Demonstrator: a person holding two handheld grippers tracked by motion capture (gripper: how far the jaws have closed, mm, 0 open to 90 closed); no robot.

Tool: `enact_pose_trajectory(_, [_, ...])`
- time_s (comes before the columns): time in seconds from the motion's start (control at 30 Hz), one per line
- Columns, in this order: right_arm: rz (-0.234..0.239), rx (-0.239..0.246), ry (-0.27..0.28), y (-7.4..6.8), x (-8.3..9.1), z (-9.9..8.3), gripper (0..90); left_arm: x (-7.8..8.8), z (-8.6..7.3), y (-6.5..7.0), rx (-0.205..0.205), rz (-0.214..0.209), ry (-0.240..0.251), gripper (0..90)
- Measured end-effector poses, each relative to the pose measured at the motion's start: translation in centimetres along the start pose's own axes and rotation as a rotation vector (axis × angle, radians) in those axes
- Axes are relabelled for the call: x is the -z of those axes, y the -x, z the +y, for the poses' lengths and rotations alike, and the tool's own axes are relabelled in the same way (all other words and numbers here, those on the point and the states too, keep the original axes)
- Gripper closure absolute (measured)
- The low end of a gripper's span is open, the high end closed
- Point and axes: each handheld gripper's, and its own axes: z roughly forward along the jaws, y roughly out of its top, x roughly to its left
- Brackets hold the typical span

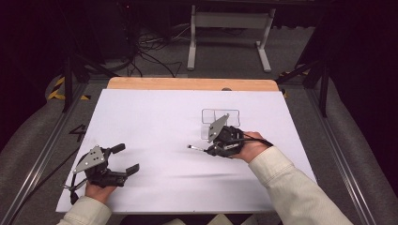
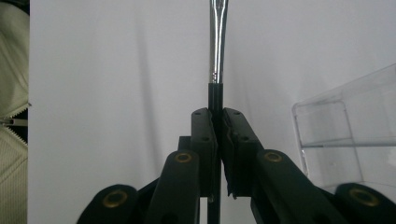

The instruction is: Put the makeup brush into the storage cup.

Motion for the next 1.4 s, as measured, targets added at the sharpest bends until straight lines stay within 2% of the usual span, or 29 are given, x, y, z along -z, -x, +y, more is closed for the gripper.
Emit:
enact_pose_trajectory(0.1, [-0.008,-0.002,0.025,0.1,0.3,0.0,84.0,0.0,0.0,0.0,-0.001,0.001,0.000,3.9])
enact_pose_trajectory(0.27, [-0.042,-0.032,0.095,0.2,1.5,-0.2,84.0,0.0,0.0,0.0,0.001,0.002,0.000,3.9])
enact_pose_trajectory(0.47, [-0.058,-0.056,0.144,0.5,2.3,-0.5,84.1,0.0,0.0,0.0,0.001,0.008,0.000,3.8])
enact_pose_trajectory(0.57, [-0.070,-0.070,0.187,0.6,2.8,-0.6,84.0,0.0,0.0,0.0,0.000,0.009,0.000,3.8])
enact_pose_trajectory(0.87, [-0.127,-0.108,0.286,1.0,3.8,-1.2,84.0,0.0,0.0,0.0,0.001,0.009,0.000,3.8])
enact_pose_trajectory(1.03, [-0.158,-0.138,0.345,1.2,4.4,-1.6,84.0,0.0,0.0,0.0,0.002,0.009,0.000,3.8])
enact_pose_trajectory(1.4, [-0.190,-0.216,0.449,2.0,5.4,-2.1,84.0,0.0,0.0,0.0,0.007,0.007,0.002,3.7])
